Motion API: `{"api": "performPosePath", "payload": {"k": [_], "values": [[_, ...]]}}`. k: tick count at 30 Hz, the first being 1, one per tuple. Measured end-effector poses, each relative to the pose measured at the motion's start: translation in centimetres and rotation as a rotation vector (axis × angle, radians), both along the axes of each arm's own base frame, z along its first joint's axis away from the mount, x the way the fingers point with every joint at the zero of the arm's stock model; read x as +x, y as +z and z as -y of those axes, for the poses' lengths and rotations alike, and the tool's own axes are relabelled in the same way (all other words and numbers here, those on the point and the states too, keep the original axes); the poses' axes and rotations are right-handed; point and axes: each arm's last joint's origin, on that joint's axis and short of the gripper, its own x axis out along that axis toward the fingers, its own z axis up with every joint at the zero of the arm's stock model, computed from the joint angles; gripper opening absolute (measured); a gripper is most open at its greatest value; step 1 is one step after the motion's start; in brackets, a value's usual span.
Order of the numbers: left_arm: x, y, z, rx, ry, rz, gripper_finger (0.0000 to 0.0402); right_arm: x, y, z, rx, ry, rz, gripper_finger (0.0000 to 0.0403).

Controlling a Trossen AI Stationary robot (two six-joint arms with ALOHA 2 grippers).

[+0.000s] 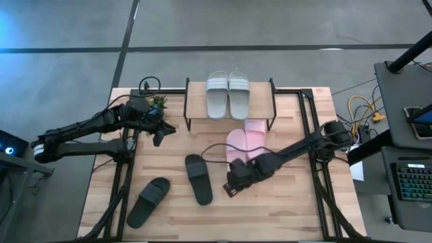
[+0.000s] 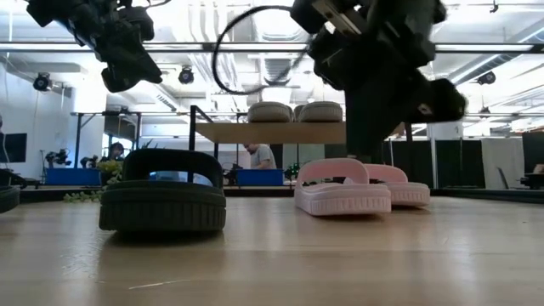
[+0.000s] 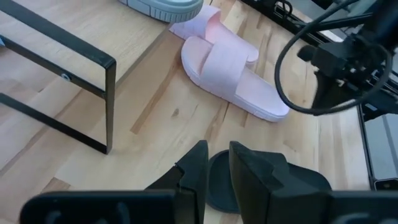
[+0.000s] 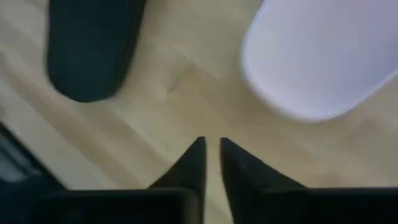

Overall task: Pick and place slides into the shelf
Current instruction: Put the pink slide under the shelf

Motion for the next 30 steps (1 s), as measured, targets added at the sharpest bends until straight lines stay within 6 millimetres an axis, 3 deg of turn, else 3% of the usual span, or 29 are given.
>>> {"api": "performPosePath", "payload": {"k": [5, 10, 16, 30], "values": [[0.0, 0.0, 0.0, 0.008, -0.005, -0.001, 0.0051, -1.1, -1.3, -1.3, -0.022, -0.189, 0.008, 0.0013], [0.0, 0.0, 0.0, 0.025, -0.017, -0.003, 0.0051, -1.5, -2.6, -1.1, -0.044, -0.230, -0.025, 0.0013], [0.0, 0.0, 0.0, 0.025, -0.017, -0.005, 0.0051, -0.7, -4.1, 0.0, -0.067, -0.217, -0.045, 0.0013], [-0.1, -0.1, 0.0, 0.018, -0.014, -0.010, 0.0051, 0.5, -4.5, 4.1, -0.228, -0.294, -0.030, 0.0013]]}}
